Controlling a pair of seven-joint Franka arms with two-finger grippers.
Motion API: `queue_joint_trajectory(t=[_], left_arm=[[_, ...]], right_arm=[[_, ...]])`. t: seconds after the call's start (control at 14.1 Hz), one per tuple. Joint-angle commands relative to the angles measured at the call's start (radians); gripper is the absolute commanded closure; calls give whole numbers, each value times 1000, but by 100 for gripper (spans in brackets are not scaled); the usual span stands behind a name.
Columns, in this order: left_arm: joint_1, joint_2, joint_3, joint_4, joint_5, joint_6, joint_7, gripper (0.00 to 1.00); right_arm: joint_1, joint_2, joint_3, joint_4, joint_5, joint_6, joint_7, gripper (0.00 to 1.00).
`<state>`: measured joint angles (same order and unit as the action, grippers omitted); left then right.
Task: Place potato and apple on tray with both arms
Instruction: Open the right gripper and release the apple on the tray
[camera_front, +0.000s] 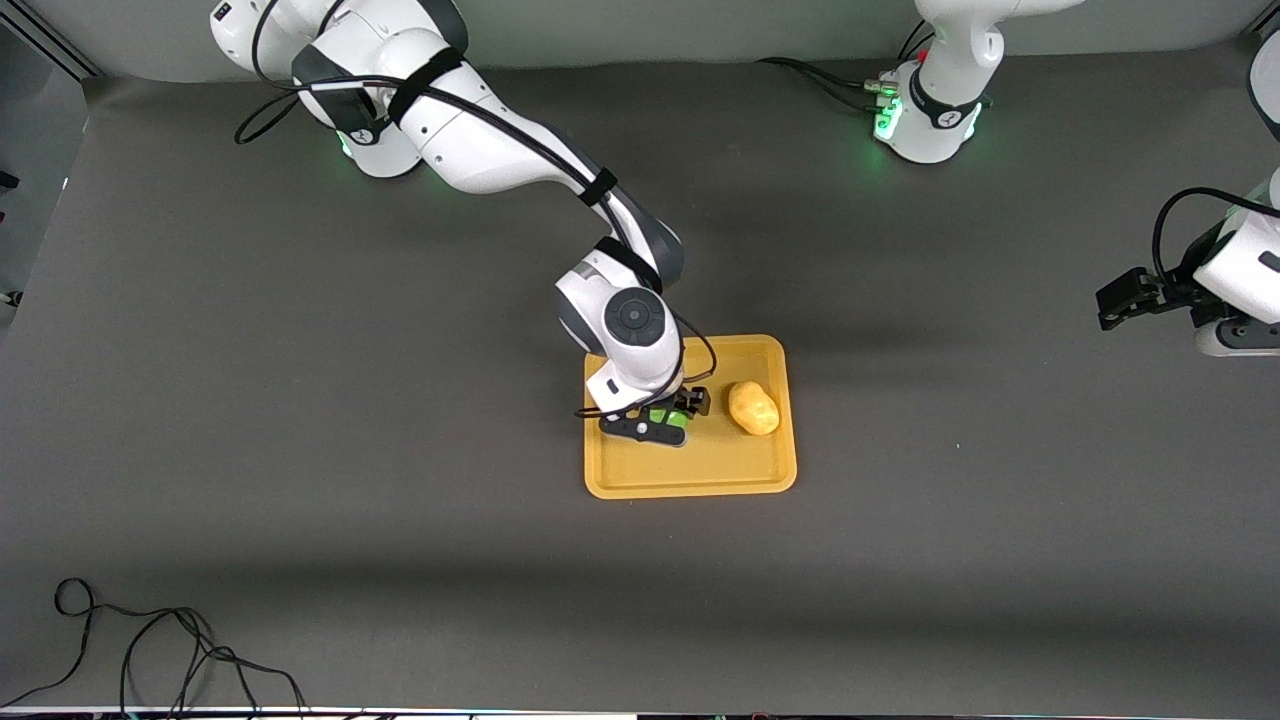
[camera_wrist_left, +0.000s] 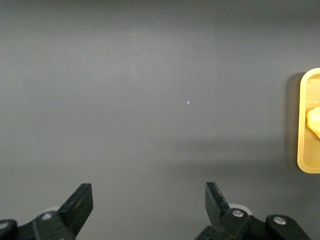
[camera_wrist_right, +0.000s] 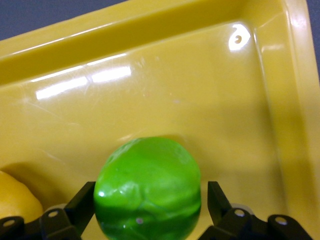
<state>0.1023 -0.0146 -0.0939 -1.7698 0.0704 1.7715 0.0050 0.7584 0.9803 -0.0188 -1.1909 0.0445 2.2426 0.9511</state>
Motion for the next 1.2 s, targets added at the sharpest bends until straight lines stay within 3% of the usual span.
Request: queue_joint_trajectory(t=[0.0,0.43,0.85,1.13], left_arm=[[-10,-28,13,-22,-11,2,16,0],[-12,-30,13,-22,-11,2,16,0],[-10,-31,13,-20,-11,-6,18,0],[-10,-41,13,-14,-11,-24,18,0]], right_arm=[[-1,0,-1,22,-14,0,17,0],[-65,-176,-10,-30,-9,-141,-84,0],[-186,-533,-10,-381,-3,-141,-293,0],[-307,-666,-12,-440,23,-215,-321,0]])
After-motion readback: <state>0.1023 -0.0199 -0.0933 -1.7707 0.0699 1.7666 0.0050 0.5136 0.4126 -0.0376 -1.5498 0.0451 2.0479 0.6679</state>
